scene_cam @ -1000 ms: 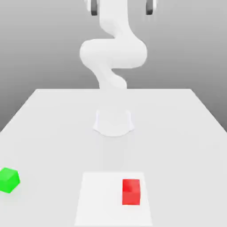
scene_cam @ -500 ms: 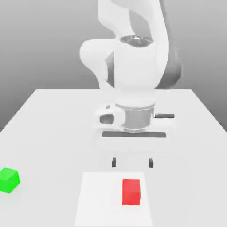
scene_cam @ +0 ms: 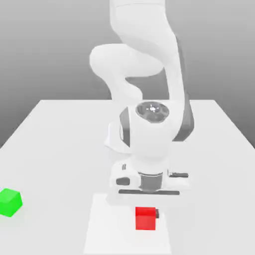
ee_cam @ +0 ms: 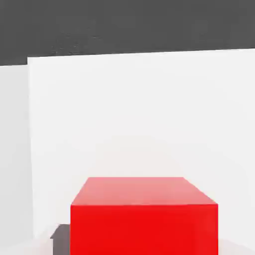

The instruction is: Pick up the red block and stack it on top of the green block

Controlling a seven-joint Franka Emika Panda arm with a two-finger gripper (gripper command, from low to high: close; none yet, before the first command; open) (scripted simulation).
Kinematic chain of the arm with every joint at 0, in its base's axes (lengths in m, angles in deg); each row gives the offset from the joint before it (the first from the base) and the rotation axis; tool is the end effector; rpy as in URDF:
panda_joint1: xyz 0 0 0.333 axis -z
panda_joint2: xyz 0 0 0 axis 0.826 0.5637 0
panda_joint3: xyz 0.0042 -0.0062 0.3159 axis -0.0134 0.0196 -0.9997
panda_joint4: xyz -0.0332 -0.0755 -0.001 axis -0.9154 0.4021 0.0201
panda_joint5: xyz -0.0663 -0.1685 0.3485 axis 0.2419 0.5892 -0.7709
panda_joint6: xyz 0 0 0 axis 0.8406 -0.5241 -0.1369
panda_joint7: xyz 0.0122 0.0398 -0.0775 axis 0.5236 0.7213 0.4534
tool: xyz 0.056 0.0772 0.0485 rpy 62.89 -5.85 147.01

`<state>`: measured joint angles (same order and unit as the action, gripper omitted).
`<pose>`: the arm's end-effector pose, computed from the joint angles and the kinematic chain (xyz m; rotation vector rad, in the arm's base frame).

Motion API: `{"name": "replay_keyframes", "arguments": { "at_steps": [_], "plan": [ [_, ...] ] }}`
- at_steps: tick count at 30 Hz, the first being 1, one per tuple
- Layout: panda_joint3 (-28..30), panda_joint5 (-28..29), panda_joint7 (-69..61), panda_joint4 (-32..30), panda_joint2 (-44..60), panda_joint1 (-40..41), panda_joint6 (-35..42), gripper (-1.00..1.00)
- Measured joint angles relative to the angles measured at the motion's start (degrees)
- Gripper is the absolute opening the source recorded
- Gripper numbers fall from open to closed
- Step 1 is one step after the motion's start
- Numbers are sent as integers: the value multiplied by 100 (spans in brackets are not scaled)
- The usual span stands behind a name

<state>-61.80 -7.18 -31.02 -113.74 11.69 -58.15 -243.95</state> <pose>0.4119 0.0503 0.1640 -2.8776 1.2592 -0.0009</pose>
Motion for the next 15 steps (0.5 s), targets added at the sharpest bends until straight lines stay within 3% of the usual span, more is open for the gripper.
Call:
{"name": "replay_keyframes", "arguments": {
  "at_steps": [4, 15],
  "plan": [
    [-20, -224, -153, -85, -738, 78, 653, -100],
    [1681, -660, -2, 863, -653, 2398, 1545, -100]
  ]
}}
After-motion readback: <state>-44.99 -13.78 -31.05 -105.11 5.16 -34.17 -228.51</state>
